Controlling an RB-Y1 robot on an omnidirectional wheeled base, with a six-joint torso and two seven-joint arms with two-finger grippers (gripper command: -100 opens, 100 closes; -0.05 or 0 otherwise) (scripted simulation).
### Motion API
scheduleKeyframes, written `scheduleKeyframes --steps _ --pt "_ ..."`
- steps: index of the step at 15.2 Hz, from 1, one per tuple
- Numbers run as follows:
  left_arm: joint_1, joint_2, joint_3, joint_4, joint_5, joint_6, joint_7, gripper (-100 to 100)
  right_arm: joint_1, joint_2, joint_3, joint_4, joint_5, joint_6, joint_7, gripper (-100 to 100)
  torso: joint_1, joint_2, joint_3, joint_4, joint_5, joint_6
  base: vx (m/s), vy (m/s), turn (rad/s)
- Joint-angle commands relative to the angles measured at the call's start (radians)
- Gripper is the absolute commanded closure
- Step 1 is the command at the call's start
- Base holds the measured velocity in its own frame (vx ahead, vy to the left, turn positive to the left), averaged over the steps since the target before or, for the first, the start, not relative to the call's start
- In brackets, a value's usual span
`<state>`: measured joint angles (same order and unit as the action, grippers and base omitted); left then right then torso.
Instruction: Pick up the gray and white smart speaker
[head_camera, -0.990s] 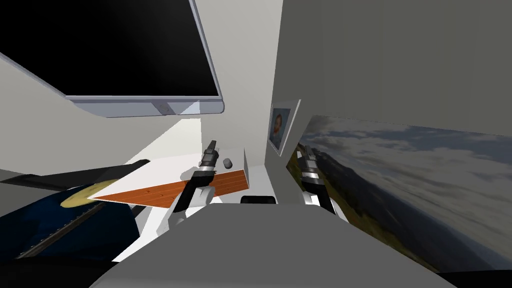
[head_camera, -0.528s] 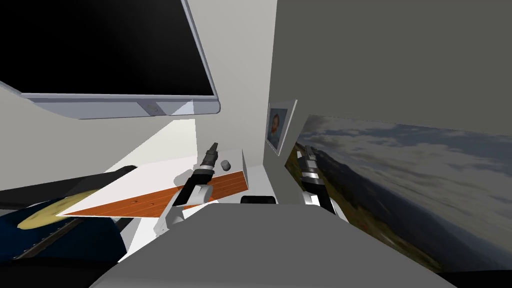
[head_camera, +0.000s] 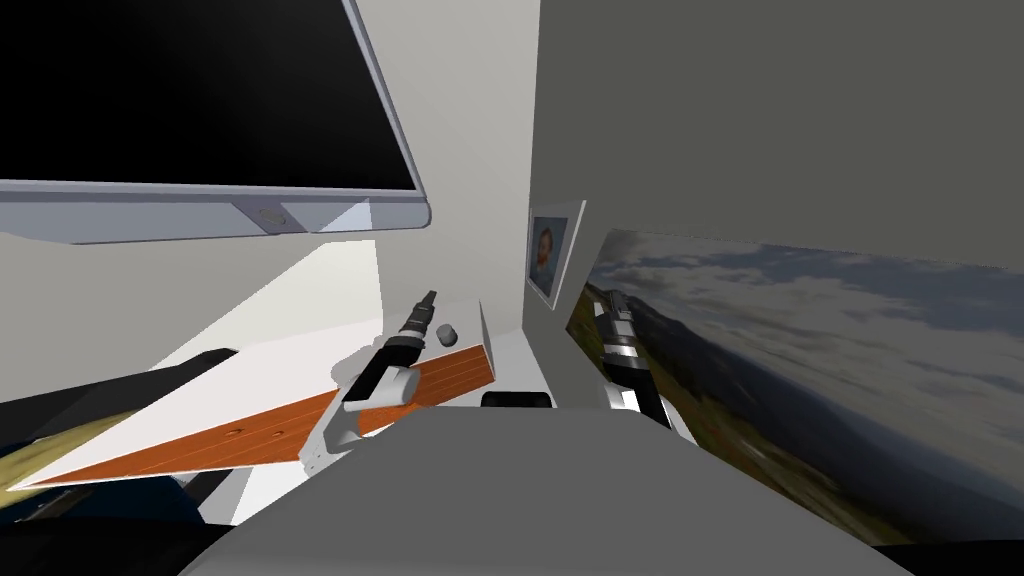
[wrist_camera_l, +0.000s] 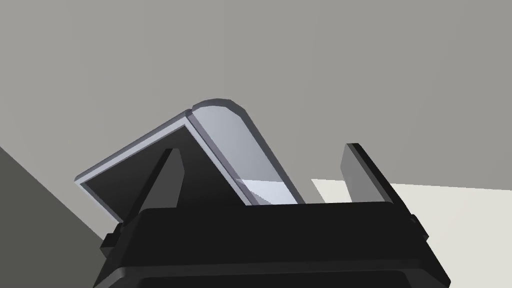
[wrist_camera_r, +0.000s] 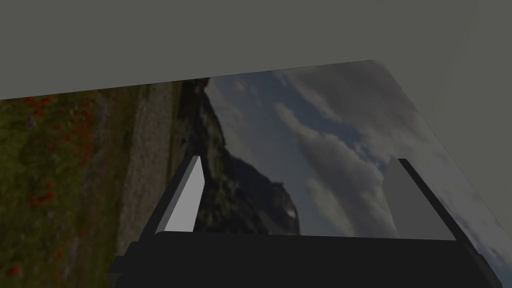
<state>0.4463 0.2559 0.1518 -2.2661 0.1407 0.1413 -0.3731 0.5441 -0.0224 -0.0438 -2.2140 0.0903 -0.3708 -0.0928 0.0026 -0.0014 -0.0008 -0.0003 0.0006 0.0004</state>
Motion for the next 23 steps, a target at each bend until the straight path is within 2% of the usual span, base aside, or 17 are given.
scheduleKeyframes --steps 1,2,3,5,6,8,9,10,12,13,16,17,19,20,22,23 --pt "-0.009 0.005 0.011 0.012 0.002 0.050 -0.019 -100 0.000 0.000 0.000 0.000 0.000 0.000 0.000 0 0.000 0.000 0.000 0.000 0.000 0.000 0.009 0.039 -0.163" --pt "-0.009 0.005 0.011 0.012 0.002 0.066 -0.019 -100 0.000 0.000 0.000 0.000 0.000 0.000 0.000 0 0.000 0.000 0.000 0.000 0.000 0.000 0.007 0.031 -0.062" --pt "-0.017 0.016 0.029 0.026 0.008 0.092 -0.041 -100 0.000 0.000 0.000 0.000 0.000 0.000 0.000 0 0.000 0.000 0.000 0.000 0.000 0.000 0.005 0.029 -0.188" --pt "-0.017 0.016 0.029 0.026 0.008 0.129 -0.041 -100 0.000 0.000 0.000 0.000 0.000 0.000 0.000 0 0.000 0.000 0.000 0.000 0.000 0.000 0.001 0.031 -0.116" --pt "-0.024 0.026 0.047 0.040 0.014 0.153 -0.063 -100 0.000 0.000 0.000 0.000 0.000 0.000 0.000 0 0.000 0.000 0.000 0.000 0.000 0.000 0.002 0.034 -0.151" --pt "-0.024 0.026 0.047 0.040 0.014 0.194 -0.063 -100 0.000 0.000 0.000 0.000 0.000 0.000 0.000 0 0.000 0.000 0.000 0.000 0.000 0.000 0.001 0.036 -0.131" --pt "-0.024 0.026 0.047 0.040 0.014 0.194 -0.063 -100 0.000 0.000 0.000 0.000 0.000 0.000 0.000 0 0.000 0.000 0.000 0.000 0.000 0.000 0.002 0.018 0.004" --pt "-0.032 0.035 0.065 0.054 0.020 0.231 -0.086 -100 0.000 0.000 0.000 0.000 0.000 0.000 0.000 0 -0.001 0.000 0.000 0.000 0.000 -0.001 0.002 0.015 -0.160" --pt "-0.032 0.035 0.065 0.054 0.020 0.260 -0.086 -100 0.000 0.000 0.000 0.000 0.000 0.000 0.000 0 -0.001 0.000 0.000 0.000 0.000 0.000 0.001 0.026 -0.148" --pt "-0.040 0.043 0.083 0.068 0.026 0.289 -0.110 -100 0.000 0.000 0.000 0.000 0.000 0.000 0.000 0 -0.001 0.000 0.000 0.000 0.000 -0.001 0.004 0.031 -0.147" --pt "-0.040 0.043 0.083 0.068 0.026 0.326 -0.110 -100 0.000 0.000 0.000 0.000 0.000 0.000 0.000 0 0.000 0.000 0.000 0.000 0.000 0.000 0.002 0.029 -0.083" --pt "-0.048 0.051 0.101 0.082 0.033 0.358 -0.133 -100 0.000 0.000 0.000 0.000 0.000 0.000 0.000 0 -0.001 0.000 0.000 0.000 0.000 -0.001 -0.001 0.020 -0.143" --pt "-0.048 0.051 0.101 0.082 0.033 0.392 -0.133 -100 0.000 0.000 0.000 0.000 0.000 0.000 0.000 0 -0.001 0.000 0.000 0.000 0.000 0.000 -0.001 0.028 -0.141" --pt "-0.056 0.058 0.120 0.096 0.040 0.418 -0.156 -100 0.000 0.000 0.000 0.000 0.000 0.000 0.000 0 -0.001 0.000 0.000 0.000 0.000 0.000 0.001 0.031 -0.153" --pt "-0.056 0.058 0.120 0.096 0.040 0.458 -0.156 -100 0.000 0.000 0.000 0.000 0.000 0.000 0.000 0 0.000 0.000 0.000 0.000 0.000 0.000 0.000 0.035 -0.135" --pt "-0.063 0.064 0.138 0.109 0.046 0.483 -0.179 -100 0.000 0.000 0.000 0.000 0.000 0.000 0.000 0 0.000 0.000 0.000 0.000 0.000 0.000 -0.001 0.030 -0.191"
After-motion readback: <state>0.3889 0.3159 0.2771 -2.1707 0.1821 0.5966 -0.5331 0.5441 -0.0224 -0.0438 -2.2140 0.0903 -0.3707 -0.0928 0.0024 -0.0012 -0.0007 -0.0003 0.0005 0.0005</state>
